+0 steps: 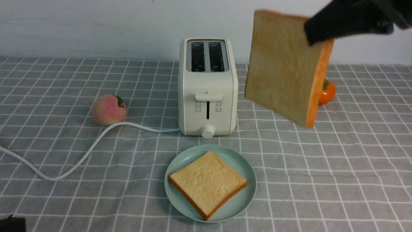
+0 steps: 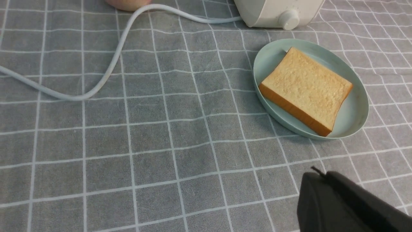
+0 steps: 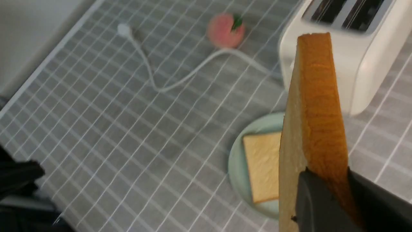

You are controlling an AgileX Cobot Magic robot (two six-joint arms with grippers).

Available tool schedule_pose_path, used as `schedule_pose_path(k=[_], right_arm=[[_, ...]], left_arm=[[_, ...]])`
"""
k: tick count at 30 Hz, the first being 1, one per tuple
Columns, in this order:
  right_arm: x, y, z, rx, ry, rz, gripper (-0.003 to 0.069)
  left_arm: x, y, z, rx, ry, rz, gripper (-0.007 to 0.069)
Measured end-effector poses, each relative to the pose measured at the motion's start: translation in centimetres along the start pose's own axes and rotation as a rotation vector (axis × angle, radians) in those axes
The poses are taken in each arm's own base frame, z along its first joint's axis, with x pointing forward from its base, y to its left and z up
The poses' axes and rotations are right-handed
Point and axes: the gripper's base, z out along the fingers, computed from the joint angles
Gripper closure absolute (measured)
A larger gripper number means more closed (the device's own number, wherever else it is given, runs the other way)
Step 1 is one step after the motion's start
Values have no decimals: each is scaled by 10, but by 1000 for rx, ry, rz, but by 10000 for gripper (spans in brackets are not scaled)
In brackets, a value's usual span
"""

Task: Take toasted bread from bread machine on grey coffee table place on plate.
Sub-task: 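Place the held slice of bread on top of the slice on the plate with the right gripper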

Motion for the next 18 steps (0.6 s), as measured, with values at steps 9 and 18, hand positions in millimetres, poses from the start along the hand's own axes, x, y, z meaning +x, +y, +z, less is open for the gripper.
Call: schedule_pose_path(k=[9, 18], right_arm=[[52, -53, 111, -209, 33, 334, 584], [79, -99, 187, -234, 57, 517, 551]], left_arm=[[-2, 0, 0, 3, -18, 0, 638], [-2, 0, 0, 3, -18, 0, 638]])
